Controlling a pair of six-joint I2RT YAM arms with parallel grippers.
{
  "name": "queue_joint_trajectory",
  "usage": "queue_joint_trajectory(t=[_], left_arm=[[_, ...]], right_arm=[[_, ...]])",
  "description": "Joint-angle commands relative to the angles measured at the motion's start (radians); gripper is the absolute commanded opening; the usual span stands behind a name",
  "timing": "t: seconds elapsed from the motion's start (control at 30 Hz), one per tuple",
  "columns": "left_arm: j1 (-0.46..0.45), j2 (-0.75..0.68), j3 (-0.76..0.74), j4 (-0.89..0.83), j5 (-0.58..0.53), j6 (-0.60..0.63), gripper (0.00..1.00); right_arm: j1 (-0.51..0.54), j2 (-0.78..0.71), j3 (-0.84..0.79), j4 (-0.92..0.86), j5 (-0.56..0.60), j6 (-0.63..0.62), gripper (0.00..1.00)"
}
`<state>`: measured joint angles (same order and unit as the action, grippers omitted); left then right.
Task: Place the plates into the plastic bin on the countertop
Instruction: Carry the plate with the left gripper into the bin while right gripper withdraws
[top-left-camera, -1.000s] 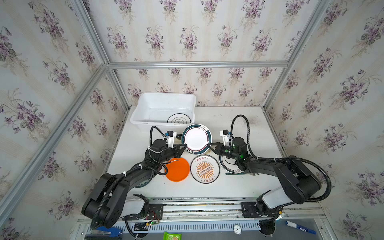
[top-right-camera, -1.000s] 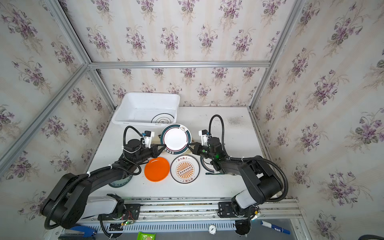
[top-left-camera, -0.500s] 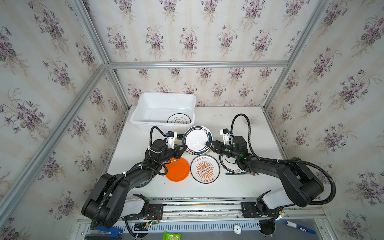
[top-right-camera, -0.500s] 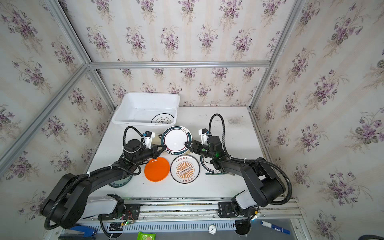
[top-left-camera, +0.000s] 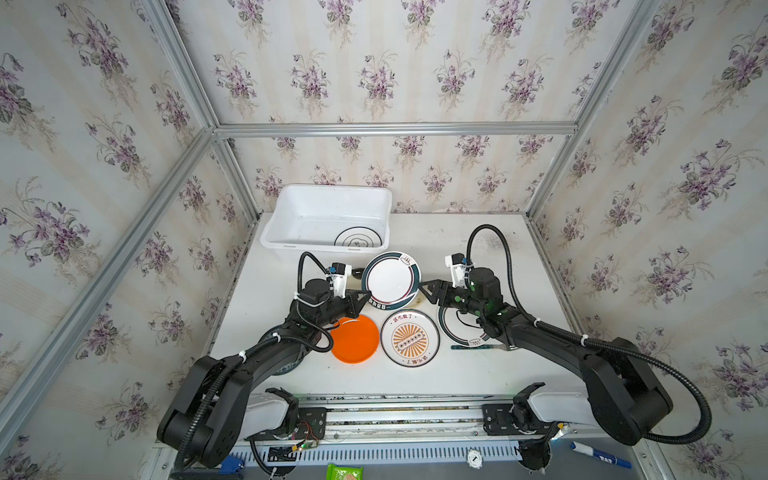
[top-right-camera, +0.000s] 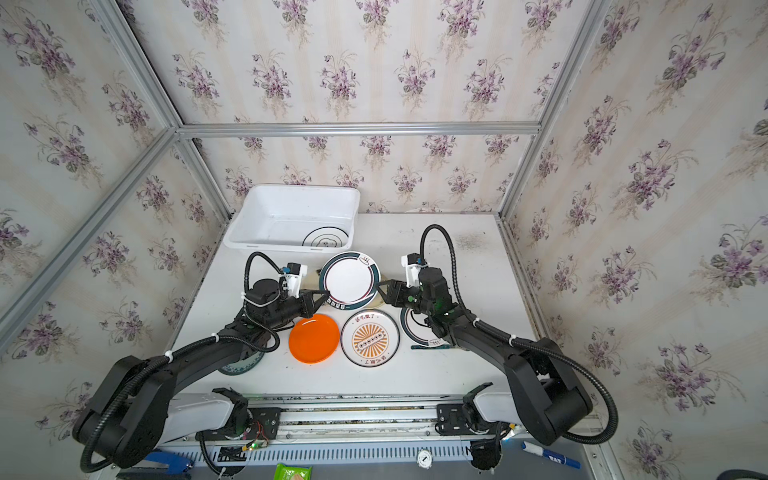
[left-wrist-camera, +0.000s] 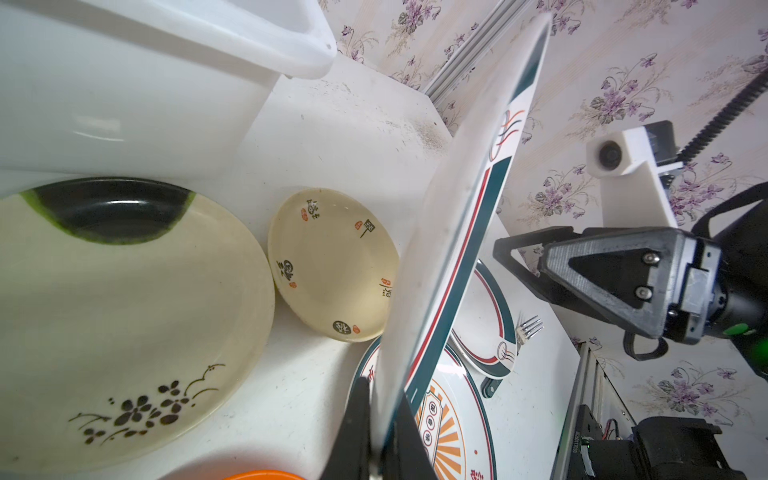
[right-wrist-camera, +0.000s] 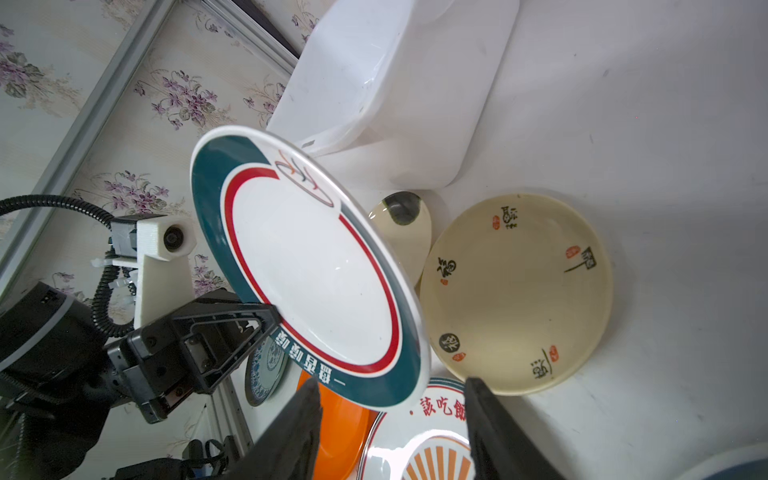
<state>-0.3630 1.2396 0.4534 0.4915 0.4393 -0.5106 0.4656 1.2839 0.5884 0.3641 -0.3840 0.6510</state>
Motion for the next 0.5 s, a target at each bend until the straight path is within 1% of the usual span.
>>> queue_joint_trajectory(t=[0.0, 0.07, 0.27, 0.47], left_arm=[[0.006, -0.047, 0.017, 0.013, -0.058, -0.026, 0.0], [0.009, -0.065, 0.041, -0.003, -0.083, -0.031, 0.0], [0.018, -0.097, 0.155, -0.14, -0.196, -0.019, 0.0], [0.063, -0.106, 0.255, -0.232, -0.314, -0.027, 0.0]], right_arm=[[0.002, -0.048, 0.015, -0.09, 0.064, -0.082, 0.58], [0.002, -0.08, -0.001, -0.107, 0.093, -0.098, 0.59], [0.001, -0.161, -0.019, -0.172, 0.155, -0.149, 0.61], [0.001, -0.227, -0.016, -0.259, 0.223, -0.214, 0.62]])
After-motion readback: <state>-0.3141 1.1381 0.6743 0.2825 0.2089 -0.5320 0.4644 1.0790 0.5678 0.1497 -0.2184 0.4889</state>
